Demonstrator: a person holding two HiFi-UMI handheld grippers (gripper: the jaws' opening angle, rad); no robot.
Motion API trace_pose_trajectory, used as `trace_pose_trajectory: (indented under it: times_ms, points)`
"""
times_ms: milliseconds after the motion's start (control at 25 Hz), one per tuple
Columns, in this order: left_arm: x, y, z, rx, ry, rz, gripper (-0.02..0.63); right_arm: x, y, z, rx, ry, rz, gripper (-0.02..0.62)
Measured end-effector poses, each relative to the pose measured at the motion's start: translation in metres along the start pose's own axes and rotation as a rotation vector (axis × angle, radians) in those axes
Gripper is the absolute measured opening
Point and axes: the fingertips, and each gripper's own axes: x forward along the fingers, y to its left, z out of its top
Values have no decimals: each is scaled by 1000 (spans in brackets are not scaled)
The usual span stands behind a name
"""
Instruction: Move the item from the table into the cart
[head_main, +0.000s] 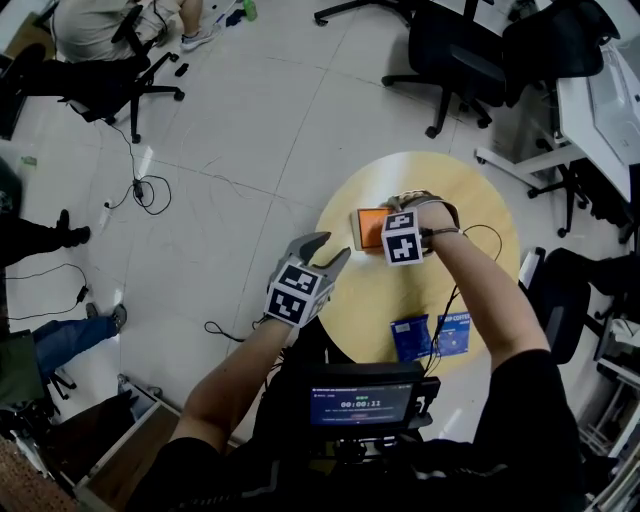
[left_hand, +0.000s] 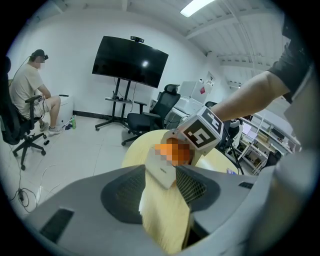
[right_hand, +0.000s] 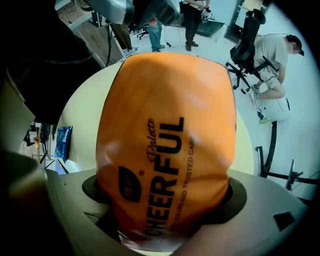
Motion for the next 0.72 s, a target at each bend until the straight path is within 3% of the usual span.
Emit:
trace_pose_trajectory:
  times_ms: [240, 440, 560, 720]
  points:
    - [-14, -12, 0, 18, -36, -49, 209, -4, 12, 9, -92, 20, -24, 429]
    - [-36, -15, -4, 32, -57, -40, 207, -11, 33, 19, -117, 11, -39, 403]
    - [-52, -20, 3, 31, -79, -40, 201, -28, 39, 21, -60, -21, -63, 403]
    - [-75, -40, 18, 55, -129, -54, 199, -75, 41, 18, 112, -118, -135, 403]
